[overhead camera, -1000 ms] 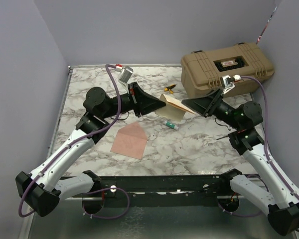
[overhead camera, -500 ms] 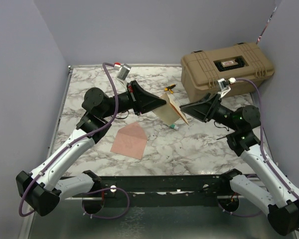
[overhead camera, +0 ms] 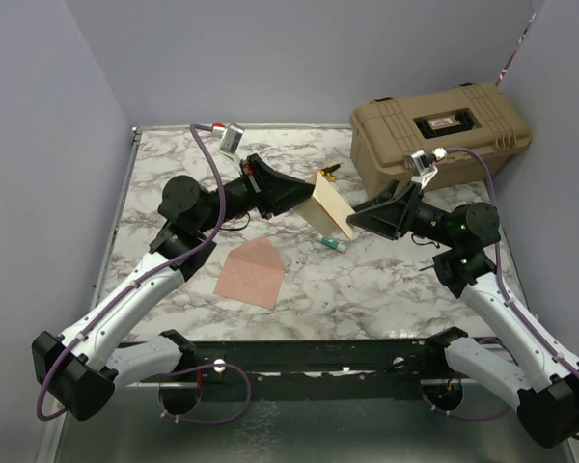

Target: Place the letter into the envelope and seal it

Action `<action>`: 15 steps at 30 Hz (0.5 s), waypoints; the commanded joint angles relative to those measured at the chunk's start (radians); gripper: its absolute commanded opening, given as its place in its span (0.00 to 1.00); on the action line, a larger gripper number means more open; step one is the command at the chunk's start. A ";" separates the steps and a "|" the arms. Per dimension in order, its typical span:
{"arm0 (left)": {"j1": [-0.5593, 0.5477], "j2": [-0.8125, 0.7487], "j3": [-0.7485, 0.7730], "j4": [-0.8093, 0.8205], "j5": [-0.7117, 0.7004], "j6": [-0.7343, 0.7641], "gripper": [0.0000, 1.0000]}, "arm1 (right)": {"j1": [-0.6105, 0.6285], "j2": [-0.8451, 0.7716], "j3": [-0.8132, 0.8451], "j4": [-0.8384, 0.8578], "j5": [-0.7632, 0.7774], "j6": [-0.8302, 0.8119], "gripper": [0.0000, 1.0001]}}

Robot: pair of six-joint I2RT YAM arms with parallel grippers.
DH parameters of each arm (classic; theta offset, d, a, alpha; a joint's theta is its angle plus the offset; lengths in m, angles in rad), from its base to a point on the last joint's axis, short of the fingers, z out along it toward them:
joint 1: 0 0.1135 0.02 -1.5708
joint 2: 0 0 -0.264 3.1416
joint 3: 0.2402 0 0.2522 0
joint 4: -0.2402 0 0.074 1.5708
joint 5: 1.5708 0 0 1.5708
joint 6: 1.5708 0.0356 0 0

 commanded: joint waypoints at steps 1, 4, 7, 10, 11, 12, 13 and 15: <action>0.003 -0.026 -0.035 0.094 -0.078 -0.062 0.00 | 0.008 0.001 0.017 0.011 -0.031 -0.020 0.68; 0.003 -0.028 -0.057 0.136 -0.084 -0.095 0.00 | 0.008 -0.001 0.014 0.020 0.001 -0.023 0.54; 0.003 -0.030 -0.075 0.158 -0.086 -0.112 0.00 | 0.008 0.001 0.007 0.054 0.028 -0.020 0.44; 0.003 -0.037 -0.087 0.163 -0.092 -0.112 0.00 | 0.008 0.012 0.005 0.096 0.029 -0.016 0.39; 0.003 -0.039 -0.088 0.164 -0.092 -0.114 0.00 | 0.008 0.016 0.004 0.106 0.027 -0.016 0.37; 0.003 -0.040 -0.090 0.165 -0.092 -0.117 0.00 | 0.008 0.019 0.005 0.112 0.025 -0.017 0.36; 0.003 -0.040 -0.091 0.168 -0.092 -0.119 0.00 | 0.008 0.020 0.004 0.118 0.024 -0.021 0.34; 0.003 -0.040 -0.093 0.171 -0.091 -0.126 0.00 | 0.008 0.020 0.004 0.132 0.020 -0.025 0.29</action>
